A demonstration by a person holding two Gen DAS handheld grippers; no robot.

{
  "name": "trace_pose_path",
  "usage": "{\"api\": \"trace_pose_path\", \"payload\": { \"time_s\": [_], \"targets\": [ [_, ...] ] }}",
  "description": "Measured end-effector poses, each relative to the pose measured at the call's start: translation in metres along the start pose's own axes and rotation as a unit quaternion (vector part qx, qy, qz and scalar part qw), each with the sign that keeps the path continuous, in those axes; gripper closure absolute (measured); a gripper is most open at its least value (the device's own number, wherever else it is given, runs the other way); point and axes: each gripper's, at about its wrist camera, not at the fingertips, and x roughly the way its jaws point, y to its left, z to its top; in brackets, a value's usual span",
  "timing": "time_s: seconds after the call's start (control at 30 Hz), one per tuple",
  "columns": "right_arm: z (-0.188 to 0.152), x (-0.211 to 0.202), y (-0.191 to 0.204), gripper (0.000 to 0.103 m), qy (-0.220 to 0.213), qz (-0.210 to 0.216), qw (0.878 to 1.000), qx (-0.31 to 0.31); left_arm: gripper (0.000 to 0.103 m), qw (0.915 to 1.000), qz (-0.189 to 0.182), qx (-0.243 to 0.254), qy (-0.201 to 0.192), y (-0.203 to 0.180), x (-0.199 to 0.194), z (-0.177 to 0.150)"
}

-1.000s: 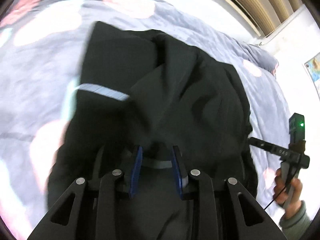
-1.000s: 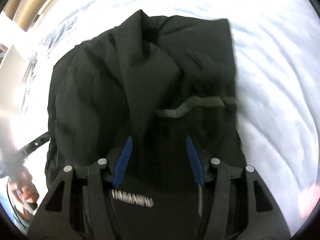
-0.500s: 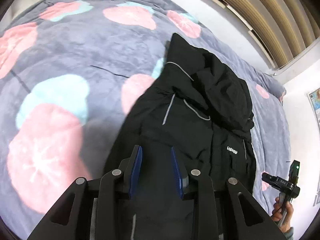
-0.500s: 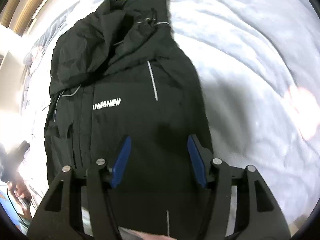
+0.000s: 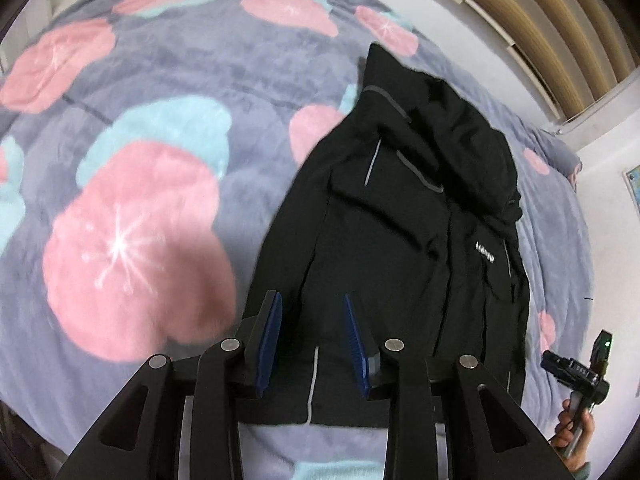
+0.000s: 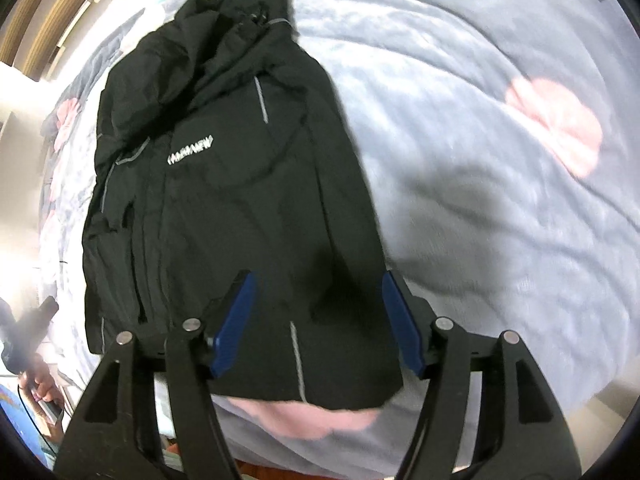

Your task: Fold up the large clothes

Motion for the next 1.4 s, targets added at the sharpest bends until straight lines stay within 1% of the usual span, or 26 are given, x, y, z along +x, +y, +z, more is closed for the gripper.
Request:
{"api": "trace_pose_path", "payload": {
  "time_s": [0.1,0.23,0.33,0.43,0.53,0.63,0.73,0.87,0.9,0.93,0.97,1.0,1.03,1.07,1.1,1.13,1.17,1.27,1.3,1.37,1.4],
  "targets": [
    [-0.015,0.007,-0.011,0.038,0.013,-0.011,1.000,0.005,0.069,0.9997,-0.008,-0.004,0.023,0.009,0.010,-0.012],
    [-0.032,0.022,-0.024,0.037,0.036,-0.020,0.999,0.017,0.069,0.9980,-0.007,0.000,0.064,0.016,0.027,-0.030],
    [-0.042,0.035,-0.030,0.037,0.052,-0.024,0.998,0.022,0.069,0.9964,-0.026,0.005,0.081,0.019,0.035,-0.042],
    [-0.049,0.042,-0.033,0.037,0.057,-0.022,0.998,0.025,0.069,0.9961,-0.025,-0.006,0.084,0.027,0.040,-0.049],
    [-0.051,0.048,-0.034,0.037,0.060,-0.021,0.998,0.030,0.069,0.9963,-0.027,-0.035,0.074,0.038,0.042,-0.049],
    [-0.049,0.052,-0.037,0.035,0.058,-0.007,0.998,0.037,0.069,0.9950,-0.042,-0.058,0.069,0.049,0.046,-0.048],
    [-0.044,0.058,-0.039,0.032,0.056,0.004,0.997,0.046,0.069,0.9949,-0.036,-0.054,0.078,0.049,0.054,-0.046],
    [-0.040,0.068,-0.039,0.030,0.059,0.026,0.996,0.055,0.068,0.9961,-0.036,-0.044,0.067,0.044,0.053,-0.041],
    [-0.041,0.069,-0.037,0.032,0.058,0.024,0.997,0.053,0.065,0.9959,-0.039,-0.043,0.069,0.043,0.053,-0.038],
    [-0.041,0.069,-0.036,0.040,0.057,0.029,0.997,0.048,0.063,0.9952,-0.045,-0.043,0.075,0.043,0.055,-0.036],
    [-0.042,0.069,-0.036,0.055,0.061,0.051,0.996,0.045,0.061,0.9943,-0.055,-0.042,0.081,0.044,0.056,-0.035],
    [-0.044,0.068,-0.034,0.061,0.064,0.066,0.995,0.044,0.058,0.9923,-0.072,-0.044,0.090,0.045,0.059,-0.035],
    [-0.045,0.067,-0.032,0.063,0.062,0.072,0.995,0.038,0.055,0.9895,-0.090,-0.049,0.102,0.047,0.062,-0.035],
    [-0.046,0.065,-0.030,0.063,0.060,0.069,0.995,0.030,0.055,0.9880,-0.095,-0.049,0.111,0.049,0.064,-0.035],
    [-0.047,0.064,-0.030,0.063,0.062,0.067,0.996,0.025,0.055,0.9880,-0.093,-0.046,0.115,0.049,0.065,-0.036],
    [-0.047,0.065,-0.032,0.060,0.065,0.065,0.995,0.026,0.055,0.9879,-0.092,-0.044,0.117,0.049,0.066,-0.037],
    [-0.046,0.067,-0.035,0.056,0.071,0.065,0.995,0.035,0.055,0.9877,-0.091,-0.042,0.119,0.049,0.068,-0.038],
    [-0.044,0.074,-0.036,0.054,0.079,0.067,0.993,0.052,0.055,0.9882,-0.077,-0.041,0.126,0.047,0.071,-0.038],
    [-0.043,0.072,-0.039,0.054,0.082,0.066,0.993,0.053,0.055,0.9887,-0.077,-0.040,0.123,0.046,0.068,-0.037],
    [-0.042,0.070,-0.036,0.052,0.081,0.060,0.994,0.050,0.055,0.9920,-0.073,-0.031,0.098,0.046,0.051,-0.032],
    [-0.041,0.070,-0.033,0.052,0.082,0.056,0.994,0.047,0.055,0.9928,-0.070,-0.028,0.093,0.047,0.047,-0.029]
  ]
}}
